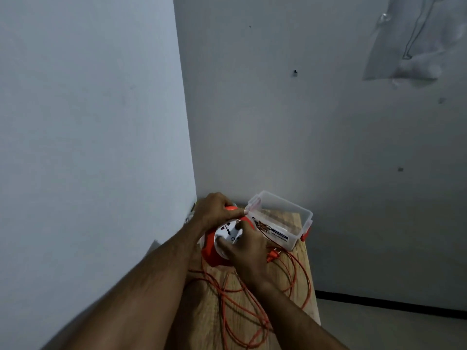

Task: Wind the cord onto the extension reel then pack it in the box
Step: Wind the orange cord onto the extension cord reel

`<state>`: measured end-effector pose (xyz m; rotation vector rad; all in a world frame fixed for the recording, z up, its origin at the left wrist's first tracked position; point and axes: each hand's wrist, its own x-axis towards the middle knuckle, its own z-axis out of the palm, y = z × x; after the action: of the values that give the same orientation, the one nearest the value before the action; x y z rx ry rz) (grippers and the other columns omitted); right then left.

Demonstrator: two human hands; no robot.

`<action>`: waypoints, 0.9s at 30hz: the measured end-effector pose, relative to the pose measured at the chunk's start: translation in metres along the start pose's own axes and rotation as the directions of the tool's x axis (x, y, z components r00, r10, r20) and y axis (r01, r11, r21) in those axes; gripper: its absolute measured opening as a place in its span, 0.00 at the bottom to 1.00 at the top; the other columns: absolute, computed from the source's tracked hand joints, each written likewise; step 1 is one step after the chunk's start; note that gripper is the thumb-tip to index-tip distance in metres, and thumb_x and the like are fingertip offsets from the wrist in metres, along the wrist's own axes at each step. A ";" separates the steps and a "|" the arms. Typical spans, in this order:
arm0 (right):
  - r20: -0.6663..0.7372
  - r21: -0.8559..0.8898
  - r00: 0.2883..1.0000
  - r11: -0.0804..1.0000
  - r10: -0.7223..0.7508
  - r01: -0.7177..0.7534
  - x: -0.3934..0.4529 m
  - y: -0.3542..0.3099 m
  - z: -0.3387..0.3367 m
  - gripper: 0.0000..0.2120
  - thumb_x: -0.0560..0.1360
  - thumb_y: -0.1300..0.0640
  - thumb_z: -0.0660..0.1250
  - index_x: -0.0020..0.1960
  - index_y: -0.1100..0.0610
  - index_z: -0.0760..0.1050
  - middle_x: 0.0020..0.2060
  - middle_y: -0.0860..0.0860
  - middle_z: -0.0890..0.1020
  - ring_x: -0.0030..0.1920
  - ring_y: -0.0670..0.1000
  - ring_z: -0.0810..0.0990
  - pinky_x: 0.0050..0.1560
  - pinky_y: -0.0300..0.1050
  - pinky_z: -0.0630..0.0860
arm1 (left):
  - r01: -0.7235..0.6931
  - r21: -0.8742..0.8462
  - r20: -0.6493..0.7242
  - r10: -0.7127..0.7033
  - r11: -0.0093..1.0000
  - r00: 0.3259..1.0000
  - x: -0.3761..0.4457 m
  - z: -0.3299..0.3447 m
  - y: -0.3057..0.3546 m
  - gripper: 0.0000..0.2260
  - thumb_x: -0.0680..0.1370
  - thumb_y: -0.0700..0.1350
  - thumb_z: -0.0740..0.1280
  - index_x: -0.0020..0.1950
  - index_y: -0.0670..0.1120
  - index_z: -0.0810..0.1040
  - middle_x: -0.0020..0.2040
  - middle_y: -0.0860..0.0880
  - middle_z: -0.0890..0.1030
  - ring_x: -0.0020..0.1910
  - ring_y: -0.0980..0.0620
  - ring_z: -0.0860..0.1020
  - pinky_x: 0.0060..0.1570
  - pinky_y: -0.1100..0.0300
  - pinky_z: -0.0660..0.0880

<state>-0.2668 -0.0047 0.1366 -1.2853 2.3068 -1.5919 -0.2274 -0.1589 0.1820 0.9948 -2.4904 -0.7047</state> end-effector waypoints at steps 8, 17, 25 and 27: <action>0.508 0.734 0.385 -0.153 0.771 -0.662 0.011 -0.017 0.003 0.34 0.73 0.52 0.76 0.72 0.63 0.67 0.63 0.61 0.79 0.60 0.61 0.81 0.49 0.53 0.80 | 0.008 0.048 -0.079 -0.004 0.999 0.997 -0.015 0.016 0.020 0.29 0.65 0.75 0.68 0.40 0.49 0.85 0.35 0.54 0.83 0.32 0.59 0.79 0.34 0.61 0.78; 0.159 -0.352 0.867 0.793 -0.473 0.497 -0.006 -0.001 -0.037 0.19 0.72 0.58 0.74 0.61 0.50 0.74 0.60 0.51 0.78 0.60 0.51 0.77 0.59 0.50 0.78 | -0.001 -0.018 -0.001 0.001 1.000 1.000 0.002 -0.025 0.018 0.27 0.63 0.76 0.68 0.30 0.51 0.82 0.27 0.57 0.81 0.26 0.58 0.79 0.32 0.58 0.78; 0.572 -0.478 0.613 0.386 -0.545 0.789 0.020 -0.003 -0.049 0.43 0.65 0.61 0.76 0.75 0.43 0.63 0.73 0.58 0.65 0.73 0.60 0.63 0.64 0.66 0.68 | -0.062 -0.060 0.140 0.069 0.996 0.988 0.008 -0.039 0.015 0.24 0.68 0.70 0.72 0.44 0.49 0.88 0.36 0.55 0.85 0.35 0.55 0.84 0.35 0.62 0.77; 0.572 -0.481 0.594 0.355 -0.566 0.802 0.024 -0.008 -0.046 0.42 0.65 0.59 0.76 0.75 0.44 0.63 0.73 0.58 0.64 0.73 0.60 0.62 0.63 0.66 0.68 | -0.054 -0.072 0.150 0.065 0.996 0.987 0.009 -0.042 0.012 0.24 0.67 0.70 0.73 0.44 0.50 0.88 0.36 0.55 0.85 0.35 0.55 0.84 0.36 0.60 0.80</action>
<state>-0.2992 0.0125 0.1739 -2.7724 2.3057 -0.3040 -0.2191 -0.1705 0.2238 0.8686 -2.5949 -0.8691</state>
